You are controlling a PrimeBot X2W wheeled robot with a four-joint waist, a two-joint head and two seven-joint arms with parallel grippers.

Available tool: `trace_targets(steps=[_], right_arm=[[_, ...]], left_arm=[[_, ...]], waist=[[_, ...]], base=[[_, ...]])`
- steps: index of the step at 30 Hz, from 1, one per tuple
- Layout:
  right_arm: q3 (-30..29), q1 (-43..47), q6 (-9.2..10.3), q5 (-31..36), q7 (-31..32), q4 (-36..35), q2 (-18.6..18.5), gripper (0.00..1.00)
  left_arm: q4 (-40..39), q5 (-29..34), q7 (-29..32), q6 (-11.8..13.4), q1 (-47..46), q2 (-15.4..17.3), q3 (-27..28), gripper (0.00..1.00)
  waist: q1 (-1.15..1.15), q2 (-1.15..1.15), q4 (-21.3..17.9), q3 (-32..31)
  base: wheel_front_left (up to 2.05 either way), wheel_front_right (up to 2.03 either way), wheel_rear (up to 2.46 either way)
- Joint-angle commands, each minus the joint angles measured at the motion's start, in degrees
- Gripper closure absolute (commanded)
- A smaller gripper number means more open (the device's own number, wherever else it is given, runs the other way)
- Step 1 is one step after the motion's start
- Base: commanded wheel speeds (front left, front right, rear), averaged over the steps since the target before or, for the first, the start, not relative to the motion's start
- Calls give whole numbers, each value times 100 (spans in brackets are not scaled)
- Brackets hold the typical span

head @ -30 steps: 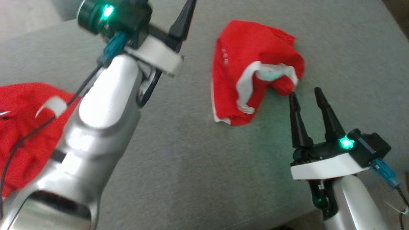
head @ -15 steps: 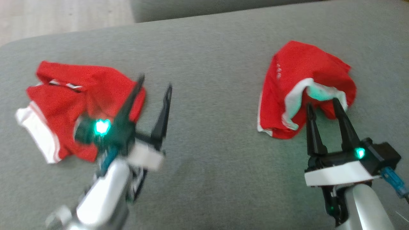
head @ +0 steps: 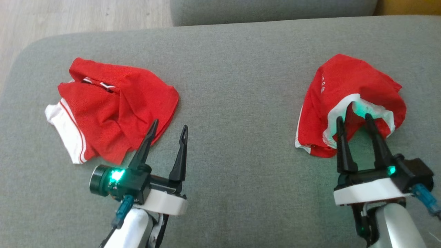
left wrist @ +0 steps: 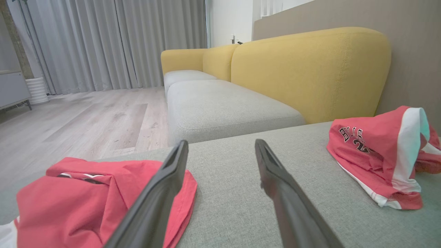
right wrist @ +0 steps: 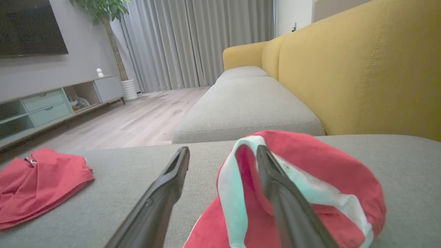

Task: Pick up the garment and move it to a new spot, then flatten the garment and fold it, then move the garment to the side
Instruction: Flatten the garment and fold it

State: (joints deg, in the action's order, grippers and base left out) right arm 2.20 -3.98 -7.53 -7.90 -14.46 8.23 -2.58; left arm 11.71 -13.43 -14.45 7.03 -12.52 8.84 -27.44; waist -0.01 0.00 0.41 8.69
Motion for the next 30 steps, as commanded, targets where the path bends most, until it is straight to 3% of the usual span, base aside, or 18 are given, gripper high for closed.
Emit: trace_targets(steps=[1,21,22,24,30], right_arm=[[120,-121,4,118,-54,-67,-30,0],[-170,-1252,4,790,-54,2665,-30,0],[-164,-1293,4,750,-54,2779,-30,7],[-116,-1367,4,642,-54,2922,-30,100],[54,-1390,4,266,-54,2163,-30,100]], left_arm=[[-215,107,-54,-29,-241,11,285,0],[-72,375,-54,-340,-390,-277,531,0],[-65,385,-54,-349,-385,-286,547,0],[-49,400,-54,-360,-358,-299,587,0],[-5,425,-54,-406,-284,-350,681,0]], waist=[[1,0,27,70],[1,0,196,459],[1,0,190,451],[1,0,160,416],[1,0,78,216]], base=[[0,0,0],[0,0,0],[0,0,0],[0,0,0],[0,0,0]])
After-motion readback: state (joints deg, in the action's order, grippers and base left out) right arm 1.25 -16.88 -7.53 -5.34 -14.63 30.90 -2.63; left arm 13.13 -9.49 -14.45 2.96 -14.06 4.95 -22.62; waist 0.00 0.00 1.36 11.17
